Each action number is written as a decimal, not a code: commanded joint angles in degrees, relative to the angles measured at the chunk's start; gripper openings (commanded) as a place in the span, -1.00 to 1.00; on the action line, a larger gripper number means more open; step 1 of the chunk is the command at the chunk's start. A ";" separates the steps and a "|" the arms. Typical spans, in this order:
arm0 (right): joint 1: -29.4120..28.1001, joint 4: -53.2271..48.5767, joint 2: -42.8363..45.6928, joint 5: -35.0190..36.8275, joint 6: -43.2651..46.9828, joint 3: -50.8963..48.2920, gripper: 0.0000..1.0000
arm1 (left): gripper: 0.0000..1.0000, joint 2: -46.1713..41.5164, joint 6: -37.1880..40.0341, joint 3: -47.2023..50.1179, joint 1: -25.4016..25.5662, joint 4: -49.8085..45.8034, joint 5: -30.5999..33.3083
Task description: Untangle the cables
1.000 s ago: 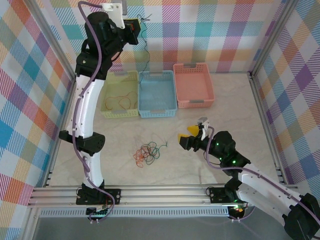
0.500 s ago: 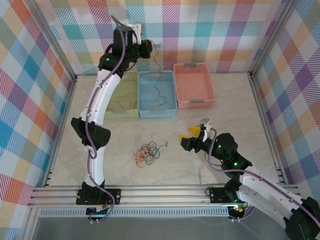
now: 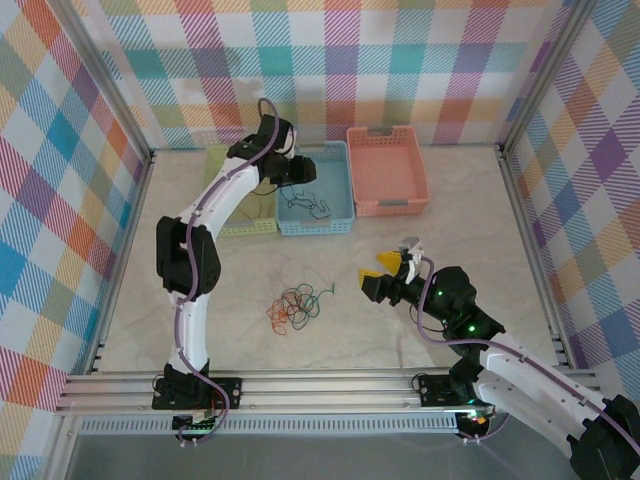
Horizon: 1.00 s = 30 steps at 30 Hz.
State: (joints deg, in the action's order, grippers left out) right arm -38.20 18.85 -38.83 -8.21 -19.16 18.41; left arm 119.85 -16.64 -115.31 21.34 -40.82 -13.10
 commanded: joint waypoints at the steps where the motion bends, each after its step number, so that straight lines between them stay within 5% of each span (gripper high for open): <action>1: 0.27 1.33 -0.01 -0.56 0.91 -0.09 0.52 | 0.05 -9.97 0.28 -0.16 0.50 -1.57 -2.36; 5: 0.23 -1.34 -1.16 -1.37 3.28 2.30 0.52 | 0.09 -20.89 -0.60 6.77 1.08 0.32 -4.65; 10: 0.23 -13.40 -7.72 -4.56 8.95 12.27 0.51 | 0.19 -41.02 -5.04 30.79 2.09 10.64 -7.34; 20: -0.69 -30.10 -37.49 -16.59 14.38 35.07 0.40 | 0.23 -71.49 -14.94 69.76 2.96 18.86 -9.29; 30: -3.20 -50.05 -64.37 -20.71 17.07 59.51 0.30 | 0.23 -83.69 -14.48 77.82 3.00 11.36 -5.53</action>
State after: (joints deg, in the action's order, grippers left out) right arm -40.07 -21.96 -100.38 -25.34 -4.84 72.60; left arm 37.41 -30.85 -37.80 23.83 -27.92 -19.88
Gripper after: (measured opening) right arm 0.651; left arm 0.612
